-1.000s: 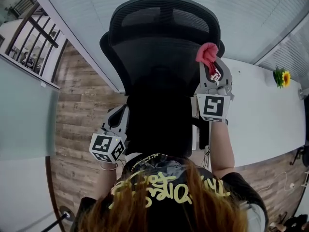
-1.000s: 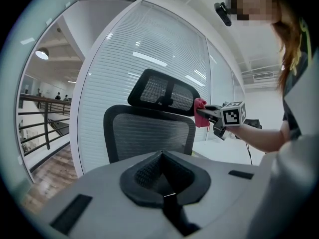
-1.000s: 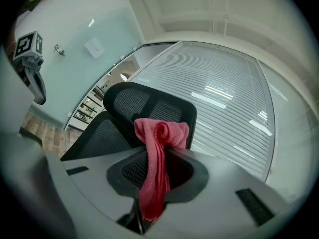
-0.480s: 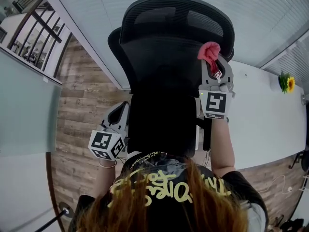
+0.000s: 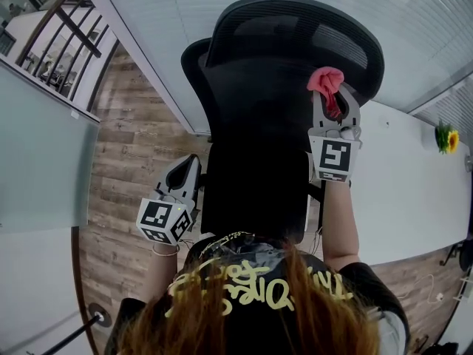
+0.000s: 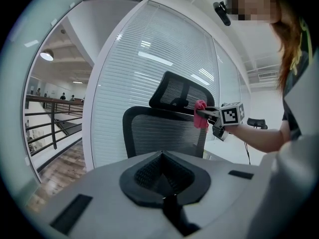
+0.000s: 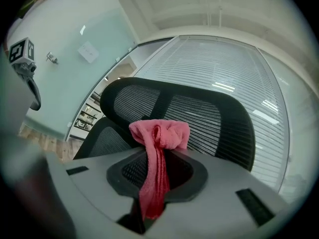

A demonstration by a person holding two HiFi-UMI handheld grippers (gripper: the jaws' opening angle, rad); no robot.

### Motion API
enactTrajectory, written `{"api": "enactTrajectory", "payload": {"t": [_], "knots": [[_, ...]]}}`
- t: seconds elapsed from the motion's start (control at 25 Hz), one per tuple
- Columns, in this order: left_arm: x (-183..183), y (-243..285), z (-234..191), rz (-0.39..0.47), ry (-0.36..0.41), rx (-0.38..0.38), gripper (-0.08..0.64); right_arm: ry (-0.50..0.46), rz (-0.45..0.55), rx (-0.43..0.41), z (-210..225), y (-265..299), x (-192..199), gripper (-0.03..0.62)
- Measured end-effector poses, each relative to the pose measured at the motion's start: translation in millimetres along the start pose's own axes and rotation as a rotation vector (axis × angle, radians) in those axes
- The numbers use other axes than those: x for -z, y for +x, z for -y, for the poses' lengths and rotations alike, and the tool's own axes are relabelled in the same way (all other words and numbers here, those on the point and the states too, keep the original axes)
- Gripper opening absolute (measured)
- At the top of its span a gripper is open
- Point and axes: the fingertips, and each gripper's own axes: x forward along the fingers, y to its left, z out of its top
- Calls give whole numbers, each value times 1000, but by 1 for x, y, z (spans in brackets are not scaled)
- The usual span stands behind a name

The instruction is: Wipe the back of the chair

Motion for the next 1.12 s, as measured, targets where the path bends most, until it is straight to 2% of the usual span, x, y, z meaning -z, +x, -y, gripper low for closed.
{"api": "enactTrajectory", "payload": {"t": [0.64, 1.12], "knots": [[-5, -25, -59, -5, -5, -68, -8, 74, 29, -24, -45, 37, -21, 71], [-4, -33, -84, -14, -4, -60, -8, 142, 35, -25, -72, 51, -35, 71]]}}
